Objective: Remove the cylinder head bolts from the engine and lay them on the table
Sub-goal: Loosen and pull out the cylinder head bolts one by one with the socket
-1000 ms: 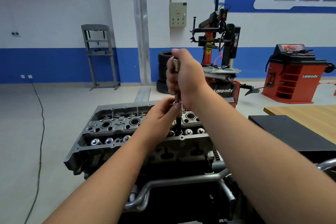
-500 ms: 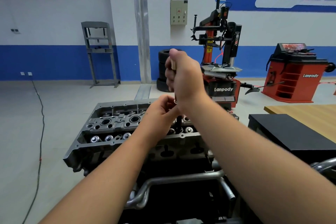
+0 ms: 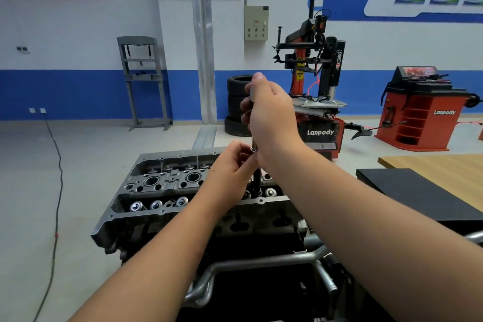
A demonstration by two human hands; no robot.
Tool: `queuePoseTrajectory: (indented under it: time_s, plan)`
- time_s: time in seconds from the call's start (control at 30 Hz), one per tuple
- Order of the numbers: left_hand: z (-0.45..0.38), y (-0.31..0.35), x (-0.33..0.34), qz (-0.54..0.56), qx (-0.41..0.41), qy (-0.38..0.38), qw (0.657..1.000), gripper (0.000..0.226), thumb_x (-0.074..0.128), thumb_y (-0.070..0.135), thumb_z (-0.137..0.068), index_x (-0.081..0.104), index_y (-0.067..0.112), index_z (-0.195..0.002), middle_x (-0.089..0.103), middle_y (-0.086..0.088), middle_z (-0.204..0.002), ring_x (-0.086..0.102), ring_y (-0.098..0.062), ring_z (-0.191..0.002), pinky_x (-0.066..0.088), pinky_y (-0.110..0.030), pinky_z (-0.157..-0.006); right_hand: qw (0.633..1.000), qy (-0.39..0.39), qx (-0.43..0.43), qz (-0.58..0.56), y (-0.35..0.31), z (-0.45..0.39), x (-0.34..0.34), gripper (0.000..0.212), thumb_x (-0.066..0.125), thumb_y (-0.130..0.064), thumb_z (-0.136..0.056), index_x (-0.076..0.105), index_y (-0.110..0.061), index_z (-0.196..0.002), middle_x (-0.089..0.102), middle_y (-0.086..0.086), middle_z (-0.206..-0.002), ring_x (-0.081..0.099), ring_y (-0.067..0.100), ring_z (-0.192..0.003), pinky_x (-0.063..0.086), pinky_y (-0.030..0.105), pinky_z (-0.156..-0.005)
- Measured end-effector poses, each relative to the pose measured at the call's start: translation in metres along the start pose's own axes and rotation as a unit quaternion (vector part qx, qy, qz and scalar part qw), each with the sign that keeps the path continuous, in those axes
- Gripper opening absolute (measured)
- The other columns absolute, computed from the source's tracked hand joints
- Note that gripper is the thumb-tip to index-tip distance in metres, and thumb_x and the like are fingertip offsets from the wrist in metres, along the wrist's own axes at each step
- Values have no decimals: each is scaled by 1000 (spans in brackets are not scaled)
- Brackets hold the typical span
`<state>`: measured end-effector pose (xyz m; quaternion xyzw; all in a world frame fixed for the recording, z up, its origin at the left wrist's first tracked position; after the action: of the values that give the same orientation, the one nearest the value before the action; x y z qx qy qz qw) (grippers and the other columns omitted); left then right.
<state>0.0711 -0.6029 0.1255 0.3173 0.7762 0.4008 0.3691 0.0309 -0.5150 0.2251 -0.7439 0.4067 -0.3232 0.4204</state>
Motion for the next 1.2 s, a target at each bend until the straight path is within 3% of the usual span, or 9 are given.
queuePoseTrajectory:
  time_s: [0.13, 0.27, 0.33, 0.47, 0.6, 0.67, 0.77, 0.87, 1.2]
  plan:
    - [1, -2, 0, 15, -1, -17, 1000, 38, 57, 77, -77, 63, 50, -103, 73, 18, -98, 67, -4, -77, 56, -39, -72, 997, -39, 23, -62, 4, -4, 7, 35, 44, -35, -95, 52, -17, -66, 43, -9, -50, 38, 9, -46, 34, 25, -48]
    - [4, -1, 5, 57, 5, -41, 998, 27, 48, 52, -98, 64, 47, -120, 74, 19, -109, 70, 4, -96, 49, -31, -78, 965, -230, 87, -92, 5, -12, 19, 42, 51, -40, -92, 40, -20, -57, 26, -7, -47, 19, 14, -45, 17, 28, -48]
    - [4, 0, 6, 61, 7, -42, 997, 23, 47, 42, -105, 65, 41, -120, 75, 17, -108, 72, -1, -98, 48, -32, -78, 959, -251, 88, -101, 4, -12, 16, 39, 51, -37, -91, 40, -20, -58, 25, -6, -48, 17, 15, -46, 16, 30, -50]
    - [1, -2, 3, 70, 11, -17, 997, 15, 53, 34, -108, 67, 37, -112, 76, 14, -98, 73, -4, -88, 49, -30, -78, 986, -132, 53, -89, 5, -8, 11, 34, 53, -33, -95, 50, -18, -64, 39, -5, -51, 31, 13, -46, 28, 28, -50]
    - [-2, 0, 0, 43, 22, -8, 999, 4, 61, 35, -91, 62, 31, -92, 68, 21, -72, 51, 5, -55, 45, -17, -55, 997, 14, -78, 21, -3, 9, 9, 34, 47, -36, -101, 50, -17, -74, 46, -14, -51, 40, 1, -47, 37, 17, -49]
    - [-2, -1, 0, 54, 20, -13, 998, 13, 63, 44, -85, 65, 36, -95, 70, 20, -78, 57, 2, -63, 49, -19, -59, 998, -1, -66, -15, -3, 7, 11, 32, 49, -37, -93, 48, -17, -68, 40, -13, -47, 35, 3, -43, 34, 18, -44]
    - [2, -2, 2, 70, 13, -30, 997, 22, 57, 65, -87, 66, 55, -104, 75, 16, -100, 68, 2, -85, 48, -32, -75, 985, -144, 56, -71, 3, -6, 21, 33, 50, -39, -84, 45, -19, -58, 33, -7, -45, 26, 12, -41, 24, 25, -43]
    - [5, 3, 6, 62, 15, -47, 997, 22, 47, 55, -96, 66, 53, -107, 75, 16, -106, 71, 0, -96, 46, -32, -77, 958, -243, 114, -105, 6, -8, 19, 44, 48, -42, -94, 41, -20, -55, 25, -6, -46, 17, 14, -45, 13, 29, -51]
    - [2, 4, -1, 38, 15, 2, 999, 7, 65, 42, -99, 63, 40, -105, 75, 19, -88, 64, -4, -69, 53, -36, -73, 999, -23, -10, -25, -6, 2, 11, 25, 47, -21, -95, 58, -20, -73, 48, -13, -48, 43, 3, -42, 38, 20, -45]
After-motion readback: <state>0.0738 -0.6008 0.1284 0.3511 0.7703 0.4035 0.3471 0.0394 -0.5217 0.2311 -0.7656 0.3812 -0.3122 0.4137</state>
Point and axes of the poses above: each hand's wrist, its own z-axis away from the middle knuckle, its own x-axis out of the palm, y = z × x, the point moved 8 cm from there along -z, towards the middle knuckle
